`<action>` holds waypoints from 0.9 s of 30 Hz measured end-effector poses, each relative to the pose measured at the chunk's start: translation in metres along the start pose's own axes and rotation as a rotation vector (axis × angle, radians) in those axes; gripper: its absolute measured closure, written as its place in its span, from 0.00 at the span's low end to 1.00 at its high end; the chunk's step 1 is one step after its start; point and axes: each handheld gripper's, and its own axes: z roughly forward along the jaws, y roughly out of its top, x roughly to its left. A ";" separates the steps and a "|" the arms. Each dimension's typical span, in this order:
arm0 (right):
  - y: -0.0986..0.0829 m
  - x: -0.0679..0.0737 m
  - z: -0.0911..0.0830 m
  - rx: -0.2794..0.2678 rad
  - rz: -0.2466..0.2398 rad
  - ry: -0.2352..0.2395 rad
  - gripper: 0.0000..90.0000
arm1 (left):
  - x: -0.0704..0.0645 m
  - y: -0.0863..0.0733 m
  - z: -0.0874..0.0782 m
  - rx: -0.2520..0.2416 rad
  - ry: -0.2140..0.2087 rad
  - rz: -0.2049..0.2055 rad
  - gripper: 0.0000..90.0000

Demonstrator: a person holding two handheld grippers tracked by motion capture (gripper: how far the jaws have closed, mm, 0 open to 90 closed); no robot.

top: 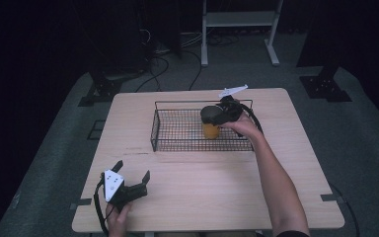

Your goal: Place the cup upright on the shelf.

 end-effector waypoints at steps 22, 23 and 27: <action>0.010 0.004 -0.023 -0.085 0.017 0.009 0.01 | 0.000 0.001 0.002 0.003 0.005 -0.005 0.00; 0.010 0.005 -0.025 -0.089 0.018 0.012 0.01 | 0.000 0.000 0.002 0.004 0.006 -0.004 0.00; 0.011 0.007 -0.034 -0.102 0.014 0.014 0.01 | 0.000 0.000 0.001 0.004 0.003 0.004 0.00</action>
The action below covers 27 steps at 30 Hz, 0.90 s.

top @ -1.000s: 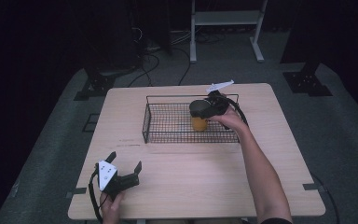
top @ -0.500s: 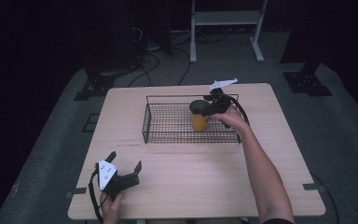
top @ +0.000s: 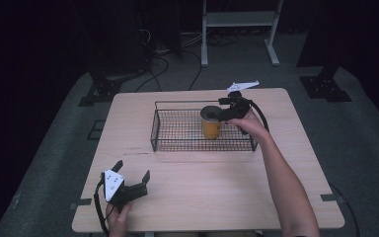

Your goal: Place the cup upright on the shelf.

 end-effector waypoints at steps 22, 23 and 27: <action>0.004 0.010 -0.042 -0.010 -0.041 0.004 0.01 | -0.001 0.000 -0.001 -0.001 0.006 0.005 0.00; 0.004 0.010 -0.042 -0.010 -0.041 0.004 0.01 | -0.001 0.000 -0.001 -0.001 0.005 0.005 0.00; -0.001 0.013 -0.047 -0.012 -0.047 0.007 0.01 | -0.001 0.000 -0.001 -0.002 0.004 0.005 0.00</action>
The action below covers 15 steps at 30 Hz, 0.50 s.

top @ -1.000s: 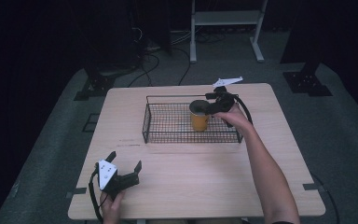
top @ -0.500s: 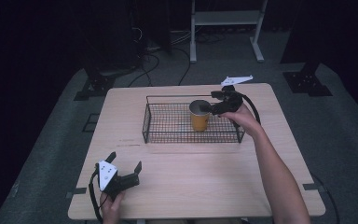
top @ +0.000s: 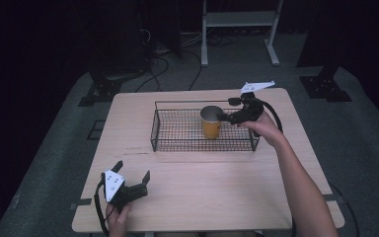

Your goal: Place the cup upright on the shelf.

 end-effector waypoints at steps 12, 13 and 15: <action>-0.013 0.002 -0.014 0.006 0.002 0.002 0.01 | -0.001 0.000 0.000 0.003 0.003 0.005 0.00; -0.013 0.002 -0.014 0.006 0.002 0.002 0.01 | -0.001 0.000 0.000 0.003 0.003 0.005 0.00; -0.016 0.002 -0.017 0.008 0.003 0.000 0.01 | -0.001 0.000 0.000 0.003 0.002 0.005 0.00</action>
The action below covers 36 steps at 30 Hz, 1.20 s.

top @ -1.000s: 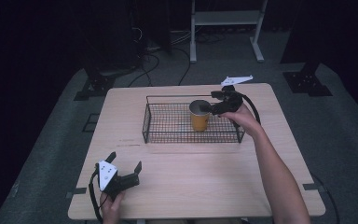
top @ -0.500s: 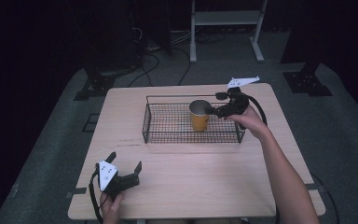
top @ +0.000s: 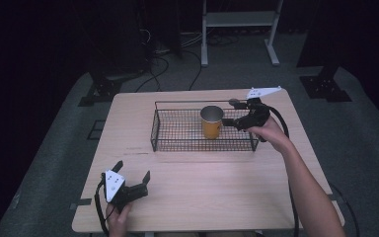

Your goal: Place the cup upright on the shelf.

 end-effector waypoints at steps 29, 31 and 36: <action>-0.033 0.012 -0.031 -0.021 0.024 0.035 0.01 | 0.000 0.000 0.000 0.001 0.003 0.004 0.00; -0.037 0.014 -0.034 -0.037 0.024 0.032 0.01 | 0.000 0.000 0.000 0.001 0.002 0.005 0.00; -0.048 0.017 -0.039 -0.028 0.024 0.030 0.01 | 0.000 0.000 0.000 0.001 0.003 0.005 0.00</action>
